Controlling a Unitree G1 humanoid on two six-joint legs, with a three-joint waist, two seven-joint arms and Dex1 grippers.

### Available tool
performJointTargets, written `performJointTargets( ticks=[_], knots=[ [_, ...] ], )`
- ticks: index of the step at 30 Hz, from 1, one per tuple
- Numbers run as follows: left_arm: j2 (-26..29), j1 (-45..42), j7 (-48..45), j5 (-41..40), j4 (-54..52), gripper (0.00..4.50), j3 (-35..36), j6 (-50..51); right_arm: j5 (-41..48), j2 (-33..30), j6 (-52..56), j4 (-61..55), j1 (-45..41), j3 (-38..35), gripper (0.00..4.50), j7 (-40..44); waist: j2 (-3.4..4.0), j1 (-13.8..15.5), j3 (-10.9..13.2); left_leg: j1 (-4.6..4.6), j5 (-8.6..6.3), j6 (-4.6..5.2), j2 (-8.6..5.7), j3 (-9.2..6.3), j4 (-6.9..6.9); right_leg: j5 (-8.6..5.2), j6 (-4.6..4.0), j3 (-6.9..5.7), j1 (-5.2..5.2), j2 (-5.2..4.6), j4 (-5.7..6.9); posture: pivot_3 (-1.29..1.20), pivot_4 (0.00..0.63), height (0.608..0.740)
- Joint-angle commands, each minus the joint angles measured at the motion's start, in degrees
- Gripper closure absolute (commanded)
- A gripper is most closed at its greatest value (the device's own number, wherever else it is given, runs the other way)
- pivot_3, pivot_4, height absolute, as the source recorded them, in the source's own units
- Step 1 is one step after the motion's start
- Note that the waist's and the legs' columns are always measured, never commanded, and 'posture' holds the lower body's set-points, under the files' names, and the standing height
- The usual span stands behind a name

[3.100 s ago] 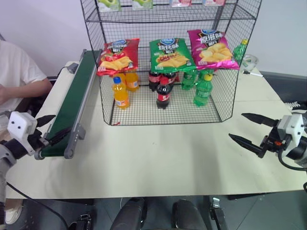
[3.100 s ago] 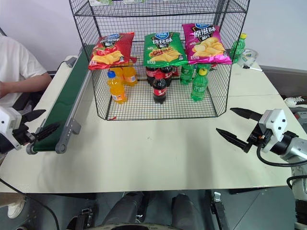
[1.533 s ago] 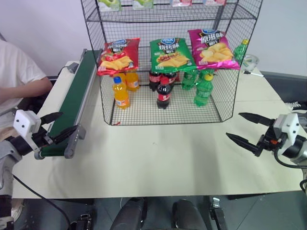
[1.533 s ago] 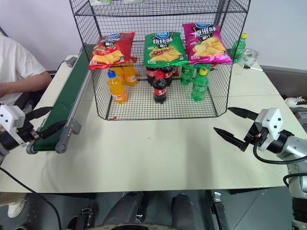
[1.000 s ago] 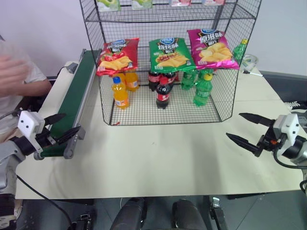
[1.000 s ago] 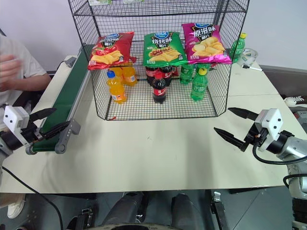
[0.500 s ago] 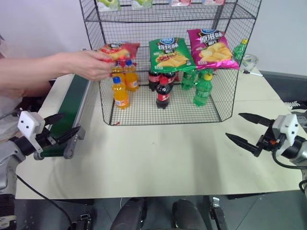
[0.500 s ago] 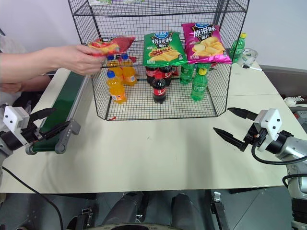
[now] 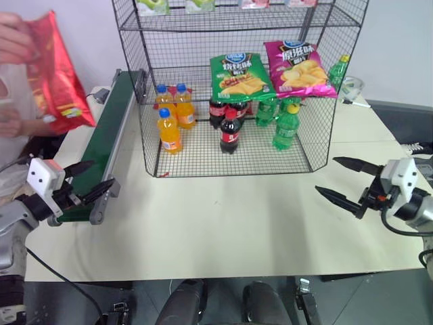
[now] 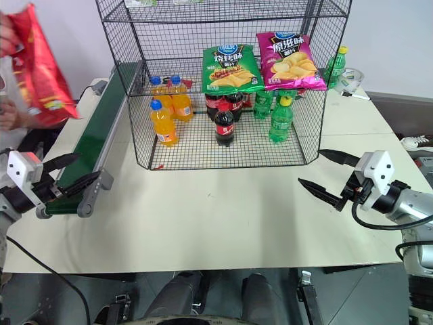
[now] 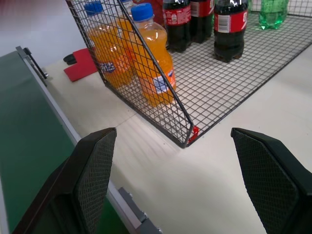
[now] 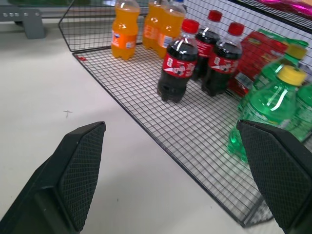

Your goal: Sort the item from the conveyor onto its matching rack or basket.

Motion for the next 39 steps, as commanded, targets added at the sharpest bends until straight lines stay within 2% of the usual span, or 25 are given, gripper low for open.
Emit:
performJointTargets(
  ticks=[1, 17, 28, 39],
  knots=[
    [0.27, -0.33, 0.48, -0.32, -1.79, 0.56, 0.94, -0.81, 0.21, -0.63, -0.52, 0.13, -1.32, -0.78, 0.00, 0.01, 0.00, 0.00, 0.00, 0.00, 0.00, 0.00, 0.00, 0.00, 0.00, 0.00, 0.00, 0.00, 0.00, 0.00, -0.01, 0.00, 0.150, 0.740],
    [0.30, 1.85, 0.53, -0.85, -2.97, 0.56, 1.19, -0.33, 0.23, 0.43, -0.53, -0.79, -1.40, 0.49, 0.00, -0.61, 0.01, -0.02, 0.01, -0.02, 0.00, 0.00, 0.00, 0.00, -0.01, 0.00, 0.00, 0.00, 0.00, 0.00, -0.02, 0.00, 0.150, 0.740],
    [0.00, 6.86, 1.30, -2.68, -6.71, 0.56, 2.88, 1.75, 0.50, 0.72, -0.18, -0.40, -2.92, 1.90, 0.00, -0.52, 0.04, -0.01, 0.03, -0.07, 0.00, 0.00, 0.00, -0.02, -0.01, 0.00, -0.01, -0.01, -0.03, 0.00, -0.05, 0.00, 0.150, 0.740],
    [-0.14, 9.38, 1.88, -0.23, -7.70, 0.56, 2.73, -2.73, 0.18, 1.65, -0.12, 0.02, -4.39, 3.42, 0.00, -0.59, 0.05, -0.03, 0.04, -0.09, 0.00, 0.00, 0.00, -0.02, -0.02, 0.00, -0.02, -0.01, -0.06, 0.00, -0.14, 0.00, 0.150, 0.740]
  ],
)
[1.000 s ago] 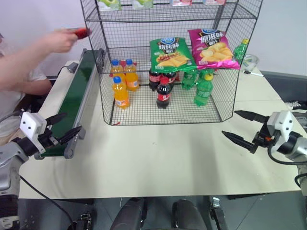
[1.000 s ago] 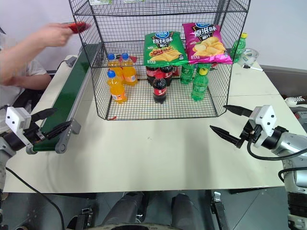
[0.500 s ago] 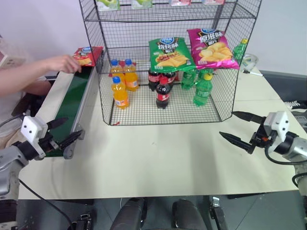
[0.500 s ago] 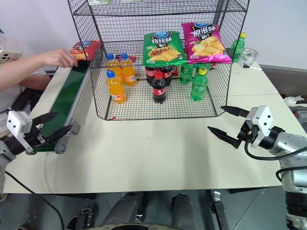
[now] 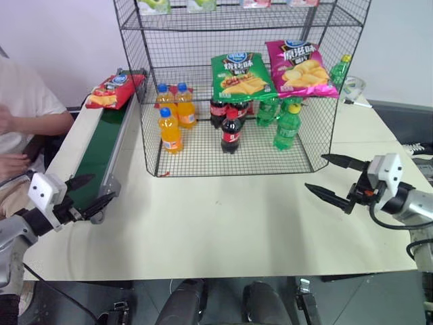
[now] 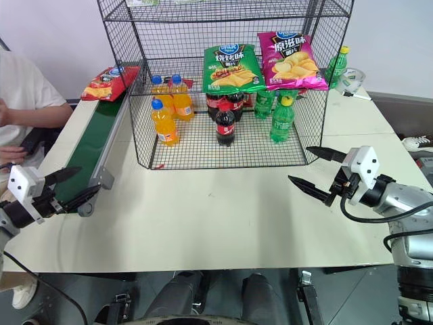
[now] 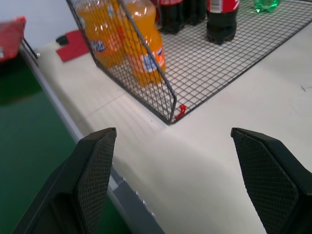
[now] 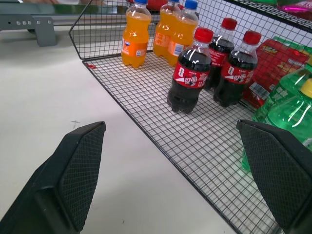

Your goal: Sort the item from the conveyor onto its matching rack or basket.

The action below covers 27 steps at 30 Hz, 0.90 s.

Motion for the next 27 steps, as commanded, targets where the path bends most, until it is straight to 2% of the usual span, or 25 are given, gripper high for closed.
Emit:
performJointTargets(
  ticks=[1, 9, 14, 18, 22, 27],
  knots=[
    [0.10, 0.46, 0.54, 0.51, -1.35, 0.56, 1.94, -2.08, 0.30, 0.60, -0.35, -0.76, -0.76, -0.20, 0.00, -0.32, 0.00, -0.03, 0.00, -0.01, 0.00, 0.00, 0.00, 0.00, -0.01, 0.00, 0.00, 0.00, 0.00, 0.00, -0.01, 0.00, 0.150, 0.740],
    [-0.49, 1.00, 2.87, 2.26, -0.43, 0.56, 3.24, -7.10, 0.15, 1.06, -0.34, -0.78, -1.01, 0.22, 0.00, -0.49, 0.01, -0.01, 0.01, -0.04, 0.00, 0.00, 0.00, 0.00, -0.01, 0.01, 0.00, 0.00, -0.05, 0.01, -0.02, 0.00, 0.150, 0.740],
    [-0.21, 1.74, 3.97, 7.25, 2.59, 0.56, 4.34, -18.63, 0.06, 1.37, -0.47, -0.37, -1.52, 0.66, 0.00, -0.52, 0.01, -0.02, 0.01, -0.04, 0.00, 0.00, 0.00, 0.00, -0.01, 0.01, -0.01, 0.00, -0.05, 0.01, -0.02, 0.00, 0.150, 0.740],
    [0.12, 2.26, 6.40, 9.31, 5.49, 0.56, 5.68, -23.86, 0.15, 1.74, -0.38, -0.42, -1.67, 0.98, 0.00, -0.57, 0.01, 0.01, 0.01, -0.04, 0.00, 0.00, 0.00, 0.00, -0.01, 0.01, -0.01, -0.01, -0.05, 0.01, -0.03, 0.00, 0.150, 0.740],
    [1.23, 5.75, 15.56, 23.44, 11.58, 0.56, 8.96, -42.54, 8.11, 2.70, 8.06, -7.83, -0.04, 2.43, 0.00, 1.09, 0.01, -0.20, 0.01, -0.03, 0.00, 0.01, 0.01, 0.01, -0.03, 0.01, -0.01, 0.00, -0.06, 0.01, -0.05, 0.00, 0.150, 0.740],
    [2.80, 9.96, 31.20, 39.89, 19.00, 0.56, 14.11, -56.31, 12.55, 2.83, 15.93, -17.17, 3.01, 8.34, 0.00, 3.62, 0.00, 0.04, 0.01, -0.10, -0.02, 0.02, 0.02, 0.01, -0.12, 0.01, 0.00, 0.01, -0.12, 0.00, -0.06, 0.00, 0.150, 0.740]
  ],
)
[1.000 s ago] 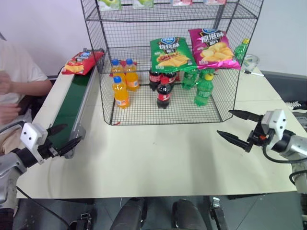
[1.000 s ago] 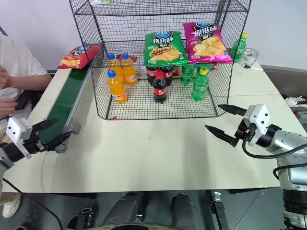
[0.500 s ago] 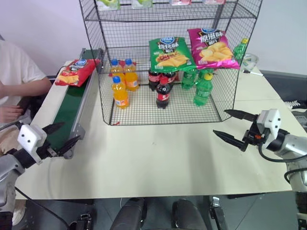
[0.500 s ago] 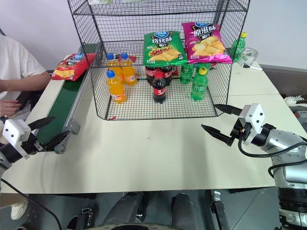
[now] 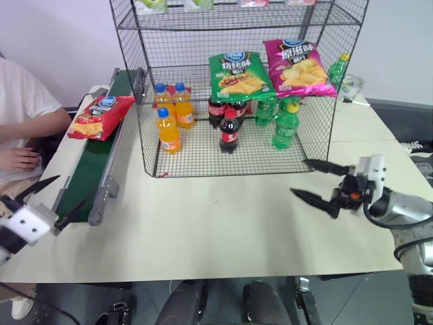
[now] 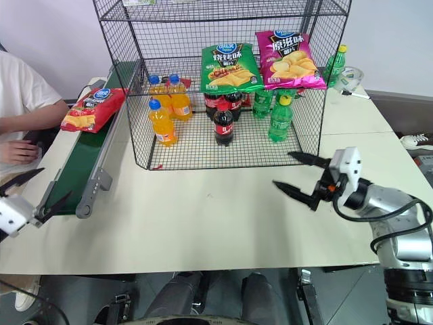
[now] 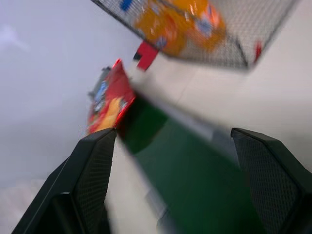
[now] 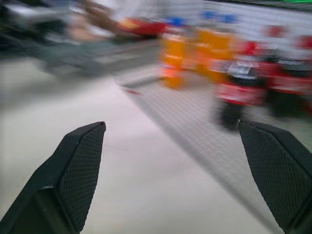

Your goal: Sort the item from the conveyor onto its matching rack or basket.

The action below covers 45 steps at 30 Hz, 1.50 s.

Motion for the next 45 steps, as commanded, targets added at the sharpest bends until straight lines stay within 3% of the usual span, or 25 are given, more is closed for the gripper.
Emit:
performJointTargets(
  ticks=[1, 7, 17, 25, 33, 45],
  knots=[
    [1.93, 2.47, 11.87, 11.40, 3.34, 0.56, 5.48, -8.47, 3.06, -0.02, 3.85, -5.98, 0.73, 3.43, 0.00, 1.68, -0.02, 0.02, -0.01, 0.00, -0.01, 0.01, 0.00, 0.00, 0.01, 0.00, -0.01, 0.00, -0.07, 0.00, -0.05, 0.00, 0.150, 0.740],
    [4.85, 9.44, 36.85, 35.59, 4.31, 0.56, 6.46, -9.58, -1.07, 2.17, 2.45, -1.47, -5.13, 8.73, 0.00, 2.56, -0.09, 0.02, -0.02, 0.02, -0.14, -0.07, -0.02, 0.03, 0.06, 0.02, 0.01, -0.02, 0.01, 0.00, -0.27, 0.00, 0.150, 0.740],
    [8.16, 14.01, 58.40, 45.96, 2.74, 0.56, 0.61, -2.28, -2.55, 3.04, 3.02, 0.49, -8.73, 11.39, 0.00, 4.58, -0.11, 0.04, -0.03, 0.02, -0.14, -0.08, -0.01, -0.05, 0.03, 0.14, 0.27, -0.21, -0.02, 0.05, -0.20, 0.00, 0.150, 0.740],
    [9.91, 10.66, 61.06, 41.92, 5.90, 0.56, -7.10, -0.22, -3.77, 4.76, 3.07, 0.62, -10.58, 11.91, 0.00, 3.36, -0.13, 0.02, -0.04, 0.08, -0.14, -0.08, -0.01, -0.05, 0.03, 0.16, 0.30, -0.26, 0.00, 0.09, -0.15, 0.00, 0.150, 0.740],
    [11.08, 7.59, 60.96, 35.36, 11.26, 0.56, -10.72, 0.31, -4.15, 5.07, 2.90, 0.79, -10.88, 12.00, 0.00, 2.62, -0.14, -0.03, -0.04, 0.12, -0.14, -0.08, -0.01, -0.04, 0.04, 0.19, 0.33, -0.25, -0.02, 0.09, -0.05, 0.00, 0.150, 0.740],
    [12.01, 5.28, 61.61, 33.06, 12.97, 0.56, -15.36, 0.67, -5.21, 5.41, 1.00, 1.95, -9.87, 11.33, 0.00, 2.43, -0.14, -0.01, -0.05, 0.12, -0.12, -0.06, -0.02, -0.04, 0.07, 0.19, 0.34, -0.25, -0.02, 0.10, -0.01, 0.00, 0.150, 0.740]
  ],
)
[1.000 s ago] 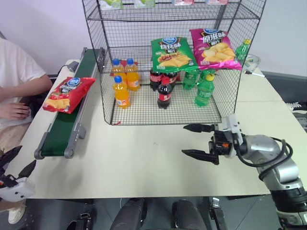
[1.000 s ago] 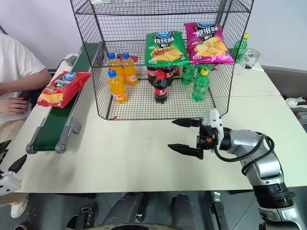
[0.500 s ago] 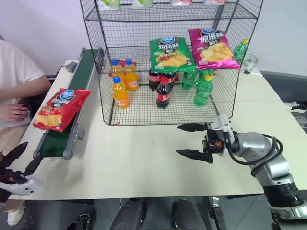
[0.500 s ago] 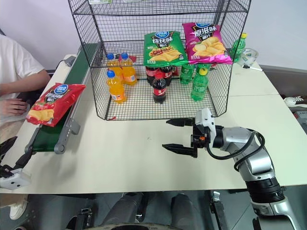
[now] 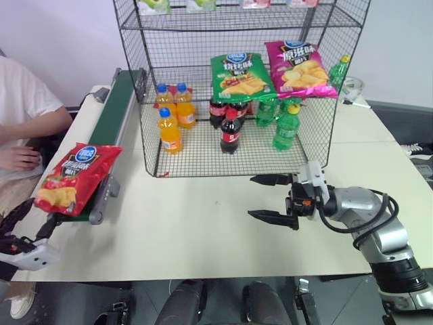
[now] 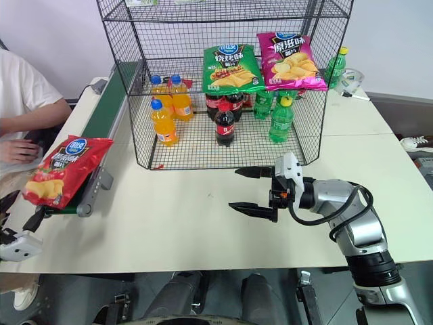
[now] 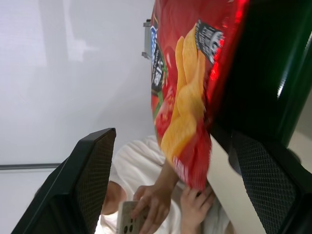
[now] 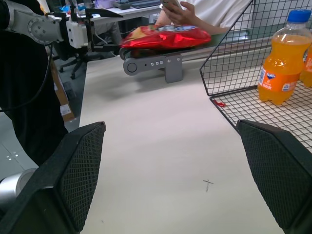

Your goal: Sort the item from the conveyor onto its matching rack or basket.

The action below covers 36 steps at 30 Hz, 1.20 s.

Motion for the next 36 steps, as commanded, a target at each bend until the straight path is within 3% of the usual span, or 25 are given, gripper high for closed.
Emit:
performJointTargets(
  ticks=[1, 8, 9, 11, 17, 24, 32, 36],
  knots=[
    [1.24, -0.63, 0.76, -2.43, 0.70, 0.56, -0.49, 0.17, 0.02, 0.55, -1.67, 0.35, 0.00, -1.45, 0.00, -0.01, 0.00, 0.00, 0.00, 0.00, 0.00, 0.00, 0.00, 0.00, 0.00, 0.00, 0.00, 0.00, 0.00, 0.00, 0.00, 0.00, 0.150, 0.740],
    [1.07, -2.63, 0.18, -3.43, 0.65, 0.56, -3.05, -0.52, -0.41, 0.17, -3.54, 2.43, -0.54, -2.33, 0.00, 0.15, 0.00, 0.01, 0.00, 0.02, 0.02, 0.03, 0.00, 0.01, 0.01, 0.01, 0.00, 0.01, 0.01, 0.01, 0.02, 0.00, 0.150, 0.740],
    [1.06, -2.92, -0.78, -4.41, 0.62, 0.80, -3.37, -1.03, -0.44, 0.16, -3.74, 2.57, -0.48, -2.45, 0.00, 0.10, 0.00, 0.03, 0.00, 0.02, 0.02, 0.02, 0.00, 0.01, 0.01, 0.01, 0.00, 0.01, 0.01, 0.01, 0.02, 0.00, 0.150, 0.740],
    [1.09, -3.10, -1.37, -5.24, 0.32, 1.32, -3.74, -1.09, -0.48, 0.08, -4.28, 2.96, -0.26, -2.58, 0.00, 0.18, 0.00, -0.01, 0.00, 0.02, 0.01, 0.02, 0.00, 0.01, 0.02, 0.01, 0.01, 0.01, 0.02, 0.01, 0.02, 0.00, 0.150, 0.740],
    [0.95, -2.47, -1.11, -5.82, -1.11, 4.45, -3.79, -0.85, -1.00, 0.37, -5.92, 3.87, 0.39, -2.62, 0.00, 0.04, 0.00, -0.01, 0.00, 0.03, 0.03, 0.04, 0.00, 0.01, 0.02, 0.01, 0.01, 0.02, 0.01, 0.01, 0.03, 0.00, 0.150, 0.740],
    [0.12, -2.07, -3.77, -9.87, -9.03, 4.49, -1.05, 1.26, -1.14, 1.65, -9.14, 5.59, 0.51, -4.57, 0.00, -1.42, -0.02, 0.01, -0.01, 0.04, 0.03, 0.04, 0.00, 0.01, 0.04, 0.01, 0.00, 0.02, 0.03, 0.01, 0.04, 0.00, 0.150, 0.740],
    [-2.08, -0.66, -13.65, -16.03, -33.34, 4.49, 6.19, 9.17, -2.56, 7.88, -17.75, 4.00, 2.55, -10.70, 0.00, -10.70, -0.03, 0.11, -0.02, 0.05, 0.07, 0.08, 0.00, 0.01, 0.04, 0.01, 0.00, 0.05, 0.02, 0.01, 0.08, 0.00, 0.150, 0.740],
    [-3.66, -5.53, -18.96, -16.79, -43.36, 4.49, 4.55, 13.14, -4.14, 11.54, -20.48, 1.04, 4.50, -12.57, 0.00, -18.33, 0.00, 0.06, -0.02, 0.08, 0.08, 0.07, 0.00, 0.01, 0.06, 0.02, -0.02, 0.08, 0.04, 0.00, 0.16, 0.00, 0.150, 0.740]
  ],
)
